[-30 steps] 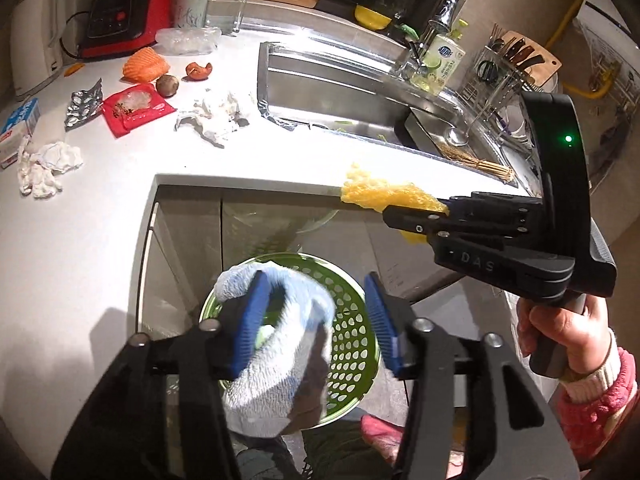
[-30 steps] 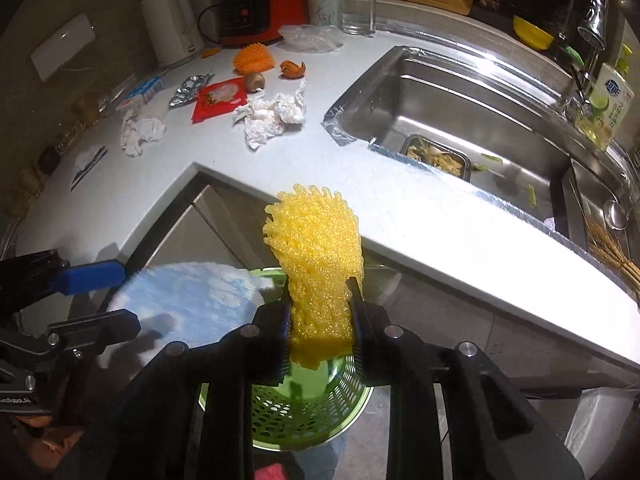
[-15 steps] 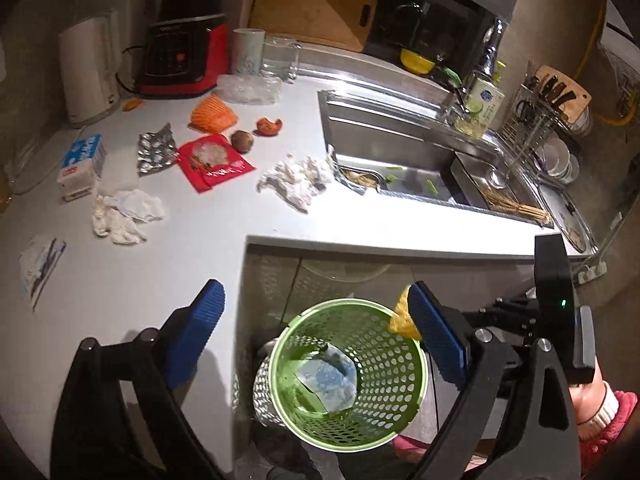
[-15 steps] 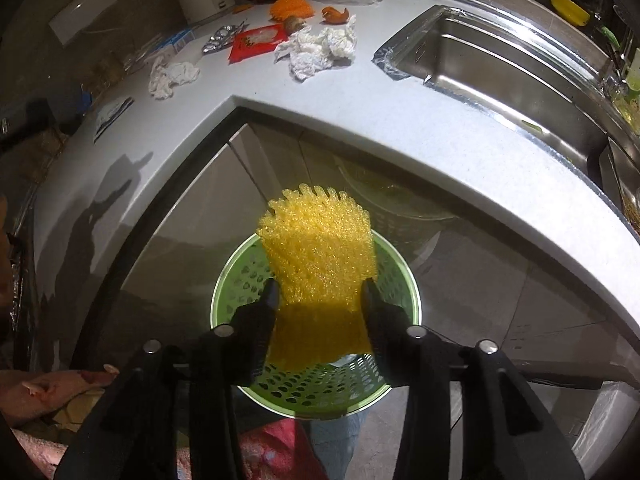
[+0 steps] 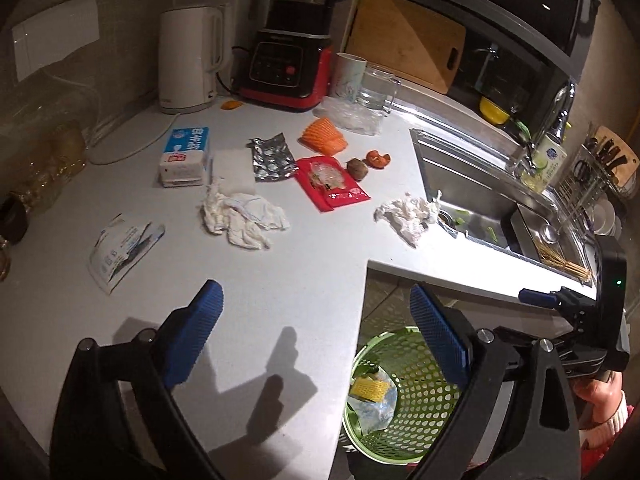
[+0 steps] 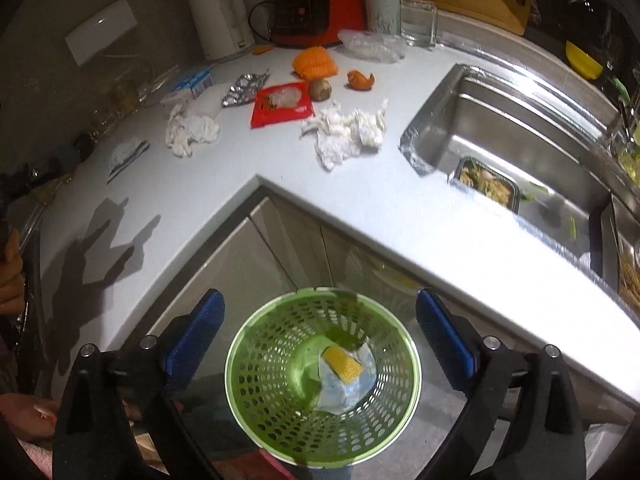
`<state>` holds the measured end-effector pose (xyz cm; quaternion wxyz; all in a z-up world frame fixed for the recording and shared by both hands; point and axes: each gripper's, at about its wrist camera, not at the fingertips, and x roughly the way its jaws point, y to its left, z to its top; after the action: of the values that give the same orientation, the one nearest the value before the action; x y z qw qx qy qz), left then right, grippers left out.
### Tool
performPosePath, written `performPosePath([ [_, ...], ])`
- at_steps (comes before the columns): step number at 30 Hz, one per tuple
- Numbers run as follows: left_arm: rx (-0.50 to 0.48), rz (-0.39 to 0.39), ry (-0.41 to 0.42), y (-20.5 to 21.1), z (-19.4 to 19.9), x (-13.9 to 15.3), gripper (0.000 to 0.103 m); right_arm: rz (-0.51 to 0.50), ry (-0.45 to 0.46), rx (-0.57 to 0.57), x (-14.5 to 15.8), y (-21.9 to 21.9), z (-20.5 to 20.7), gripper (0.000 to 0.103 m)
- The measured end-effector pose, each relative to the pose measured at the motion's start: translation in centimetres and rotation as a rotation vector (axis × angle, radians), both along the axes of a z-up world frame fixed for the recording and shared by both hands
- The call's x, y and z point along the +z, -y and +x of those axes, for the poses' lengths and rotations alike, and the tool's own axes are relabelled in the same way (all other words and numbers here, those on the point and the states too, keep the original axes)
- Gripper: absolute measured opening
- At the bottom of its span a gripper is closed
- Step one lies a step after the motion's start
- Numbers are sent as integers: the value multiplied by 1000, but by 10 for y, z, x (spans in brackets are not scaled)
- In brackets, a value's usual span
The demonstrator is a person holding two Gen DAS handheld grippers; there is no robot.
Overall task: Collect trash
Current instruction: 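Grasp the crumpled tissue with the left tool while the right tool grasps another tissue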
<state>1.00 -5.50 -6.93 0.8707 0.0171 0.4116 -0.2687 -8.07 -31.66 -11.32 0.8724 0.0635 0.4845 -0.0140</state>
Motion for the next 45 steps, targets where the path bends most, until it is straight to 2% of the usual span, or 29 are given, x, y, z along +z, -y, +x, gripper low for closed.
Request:
performPosePath([
  [4, 50, 7, 25, 1, 18, -1, 90, -45, 51, 30, 14, -3, 35, 100],
  [9, 59, 1, 41, 7, 41, 1, 90, -65, 87, 52, 22, -10, 73, 100],
  [16, 128, 0, 50, -20, 70, -3, 94, -100, 122, 108, 26, -30, 117, 101],
  [21, 139, 22, 25, -14, 97, -19, 94, -101, 122, 59, 16, -17, 140, 101],
  [28, 139, 63, -22, 24, 128, -56, 94, -108, 66, -18, -12, 21, 156, 101],
  [36, 177, 110, -90, 38, 156, -92, 94, -81, 29, -19, -43, 35, 170, 101],
  [42, 205, 137, -139, 40, 166, -107, 80, -114, 30, -4, -54, 29, 181, 100],
  [45, 218, 156, -142, 39, 168, -110, 70, -103, 22, 13, -56, 28, 185, 84],
])
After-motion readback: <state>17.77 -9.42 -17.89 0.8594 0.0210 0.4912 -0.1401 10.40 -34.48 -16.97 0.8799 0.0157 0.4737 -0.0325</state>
